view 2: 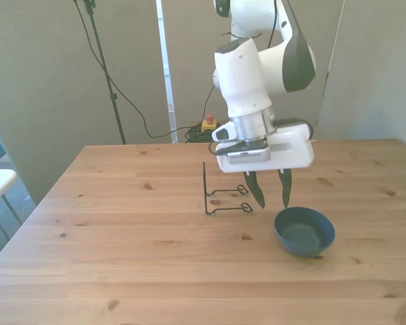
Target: Unload the bowl
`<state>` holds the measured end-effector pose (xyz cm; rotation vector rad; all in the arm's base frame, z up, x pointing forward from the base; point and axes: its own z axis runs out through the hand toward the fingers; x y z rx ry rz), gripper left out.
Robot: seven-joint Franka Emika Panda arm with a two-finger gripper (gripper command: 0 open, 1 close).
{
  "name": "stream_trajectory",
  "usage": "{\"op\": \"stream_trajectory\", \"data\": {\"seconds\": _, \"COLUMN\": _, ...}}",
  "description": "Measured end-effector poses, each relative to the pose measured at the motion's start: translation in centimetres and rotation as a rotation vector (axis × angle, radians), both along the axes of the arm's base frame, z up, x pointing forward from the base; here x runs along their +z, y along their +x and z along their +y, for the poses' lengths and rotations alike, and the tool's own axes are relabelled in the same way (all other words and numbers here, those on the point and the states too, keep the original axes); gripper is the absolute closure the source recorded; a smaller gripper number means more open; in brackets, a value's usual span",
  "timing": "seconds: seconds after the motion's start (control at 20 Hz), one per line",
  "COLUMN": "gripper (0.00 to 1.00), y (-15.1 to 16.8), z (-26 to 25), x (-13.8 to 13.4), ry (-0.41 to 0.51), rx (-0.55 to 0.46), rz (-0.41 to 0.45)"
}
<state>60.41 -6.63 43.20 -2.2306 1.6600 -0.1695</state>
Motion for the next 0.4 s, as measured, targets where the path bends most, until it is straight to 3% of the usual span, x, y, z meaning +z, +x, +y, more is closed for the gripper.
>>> {"op": "stream_trajectory", "data": {"seconds": 0.2, "gripper": 0.00, "y": -3.9, "z": 2.0, "x": 3.2, "ry": -0.116, "rx": 0.086, "rz": -0.032}}
{"op": "stream_trajectory", "data": {"seconds": 0.4, "gripper": 0.00, "y": -7.1, "z": 5.1, "x": 3.4, "ry": -0.215, "rx": 0.161, "rz": -0.025}}
